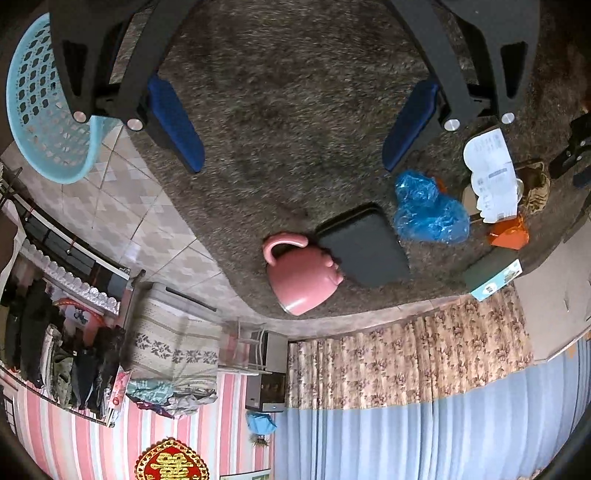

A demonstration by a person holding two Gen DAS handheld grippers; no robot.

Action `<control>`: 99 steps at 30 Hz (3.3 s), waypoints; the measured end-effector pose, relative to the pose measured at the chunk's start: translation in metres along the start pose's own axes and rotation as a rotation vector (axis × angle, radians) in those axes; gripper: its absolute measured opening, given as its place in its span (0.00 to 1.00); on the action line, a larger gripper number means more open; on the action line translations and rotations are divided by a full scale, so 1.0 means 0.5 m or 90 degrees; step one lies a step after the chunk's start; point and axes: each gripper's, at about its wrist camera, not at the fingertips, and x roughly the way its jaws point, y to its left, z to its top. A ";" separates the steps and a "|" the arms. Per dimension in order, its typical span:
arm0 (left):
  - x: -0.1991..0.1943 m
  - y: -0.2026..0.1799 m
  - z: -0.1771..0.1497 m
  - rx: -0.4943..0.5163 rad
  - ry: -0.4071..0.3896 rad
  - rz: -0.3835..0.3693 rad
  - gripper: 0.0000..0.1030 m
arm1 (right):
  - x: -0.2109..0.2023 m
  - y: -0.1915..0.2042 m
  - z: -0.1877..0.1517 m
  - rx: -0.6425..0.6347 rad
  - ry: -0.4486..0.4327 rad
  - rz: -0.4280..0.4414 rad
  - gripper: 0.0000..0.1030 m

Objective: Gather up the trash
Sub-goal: 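Move both tools back over the rug toward the remaining items, then grasp the crumpled brown paper with the left tool while the right tool grasps the blue plastic bag, then carry the brown paper and blue bag over the blue basket with both tools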

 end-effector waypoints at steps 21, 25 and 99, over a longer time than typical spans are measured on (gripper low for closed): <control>-0.018 0.002 -0.005 -0.016 -0.070 -0.031 0.19 | 0.050 0.105 -0.002 -0.037 0.008 0.090 0.92; -0.020 0.007 -0.005 -0.023 -0.075 -0.014 0.18 | 0.074 0.123 0.016 -0.025 0.006 0.120 0.92; -0.093 -0.633 0.051 0.174 -0.084 -0.280 0.30 | -0.254 -0.513 -0.121 0.217 -0.090 -0.262 0.19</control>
